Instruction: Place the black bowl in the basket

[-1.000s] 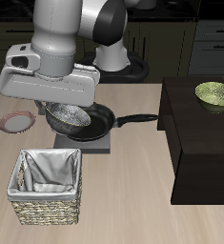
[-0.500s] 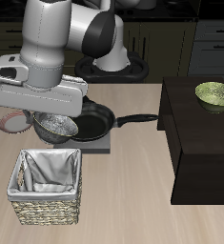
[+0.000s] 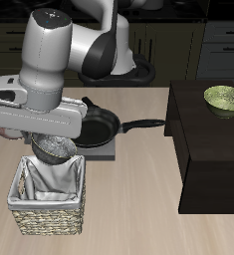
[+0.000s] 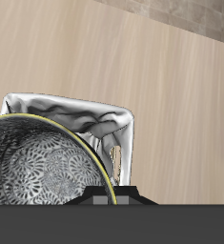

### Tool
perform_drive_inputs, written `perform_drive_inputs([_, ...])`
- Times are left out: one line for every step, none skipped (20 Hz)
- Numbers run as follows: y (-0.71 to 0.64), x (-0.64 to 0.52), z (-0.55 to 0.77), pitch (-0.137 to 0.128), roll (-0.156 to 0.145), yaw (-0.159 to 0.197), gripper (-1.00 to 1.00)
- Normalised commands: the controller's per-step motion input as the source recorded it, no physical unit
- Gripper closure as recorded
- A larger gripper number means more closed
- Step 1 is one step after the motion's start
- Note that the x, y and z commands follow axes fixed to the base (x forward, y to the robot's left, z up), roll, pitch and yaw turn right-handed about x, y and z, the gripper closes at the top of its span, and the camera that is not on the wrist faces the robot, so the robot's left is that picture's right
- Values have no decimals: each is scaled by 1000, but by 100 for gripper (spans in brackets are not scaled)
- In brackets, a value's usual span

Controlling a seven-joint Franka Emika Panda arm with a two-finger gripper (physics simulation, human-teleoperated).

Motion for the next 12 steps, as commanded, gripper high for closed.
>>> perform_drive_inputs([-103,99,-190,21,-46,-1,100])
perform_drive_inputs([-51,93,-219,34,-12,-14,100])
perform_drive_inputs([-25,75,-240,30,-14,22,100])
perform_drive_inputs([5,175,-259,46,-61,36,100])
perform_drive_inputs([-22,104,-233,10,-89,79,100])
perform_drive_inputs([33,20,-526,78,-83,94,-100])
perform_drive_inputs([-103,144,-328,54,-1,48,-100])
perform_drive_inputs([136,-55,-145,24,30,-49,-100])
perform_drive_inputs([86,35,-319,32,87,44,-100])
perform_drive_inputs([-73,10,-285,68,-45,0,-100])
perform_drive_inputs([157,-51,-261,16,76,42,-100])
perform_drive_inputs([17,101,-105,25,51,30,-100])
